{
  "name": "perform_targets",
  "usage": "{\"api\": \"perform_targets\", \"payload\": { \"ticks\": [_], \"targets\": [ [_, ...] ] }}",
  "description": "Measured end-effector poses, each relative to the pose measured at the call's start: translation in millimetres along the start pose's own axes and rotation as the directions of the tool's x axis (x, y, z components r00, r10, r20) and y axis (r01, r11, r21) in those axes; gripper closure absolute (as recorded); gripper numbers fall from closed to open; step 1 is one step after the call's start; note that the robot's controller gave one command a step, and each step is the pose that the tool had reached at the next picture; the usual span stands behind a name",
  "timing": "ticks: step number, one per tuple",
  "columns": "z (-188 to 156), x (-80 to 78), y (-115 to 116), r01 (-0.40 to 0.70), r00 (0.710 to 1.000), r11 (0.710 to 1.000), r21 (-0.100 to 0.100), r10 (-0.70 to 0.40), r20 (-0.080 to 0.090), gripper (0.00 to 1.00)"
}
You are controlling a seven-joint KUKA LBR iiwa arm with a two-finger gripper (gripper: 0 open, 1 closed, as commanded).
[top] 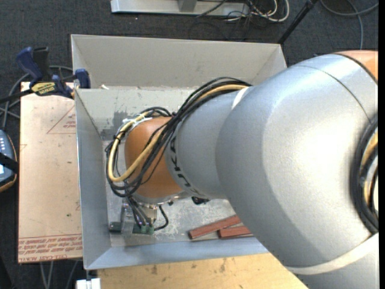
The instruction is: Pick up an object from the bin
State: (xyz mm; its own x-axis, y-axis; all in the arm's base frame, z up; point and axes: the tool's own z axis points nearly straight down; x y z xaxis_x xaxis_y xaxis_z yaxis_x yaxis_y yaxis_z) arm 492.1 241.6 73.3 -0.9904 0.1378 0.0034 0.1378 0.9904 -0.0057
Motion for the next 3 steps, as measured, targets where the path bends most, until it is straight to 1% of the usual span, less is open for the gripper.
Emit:
{"api": "perform_targets", "payload": {
  "ticks": [1,2,3],
  "targets": [
    [0,7.4,-9,-0.322,0.947,0.947,-0.014,0.322,0.002,1.0],
    [-13,3.7,-1,-0.323,0.946,0.946,-0.009,0.323,0.002,1.0],
    [-51,12.0,2,-0.302,0.953,0.953,-0.01,0.302,0.003,1.0]
  ]
}}
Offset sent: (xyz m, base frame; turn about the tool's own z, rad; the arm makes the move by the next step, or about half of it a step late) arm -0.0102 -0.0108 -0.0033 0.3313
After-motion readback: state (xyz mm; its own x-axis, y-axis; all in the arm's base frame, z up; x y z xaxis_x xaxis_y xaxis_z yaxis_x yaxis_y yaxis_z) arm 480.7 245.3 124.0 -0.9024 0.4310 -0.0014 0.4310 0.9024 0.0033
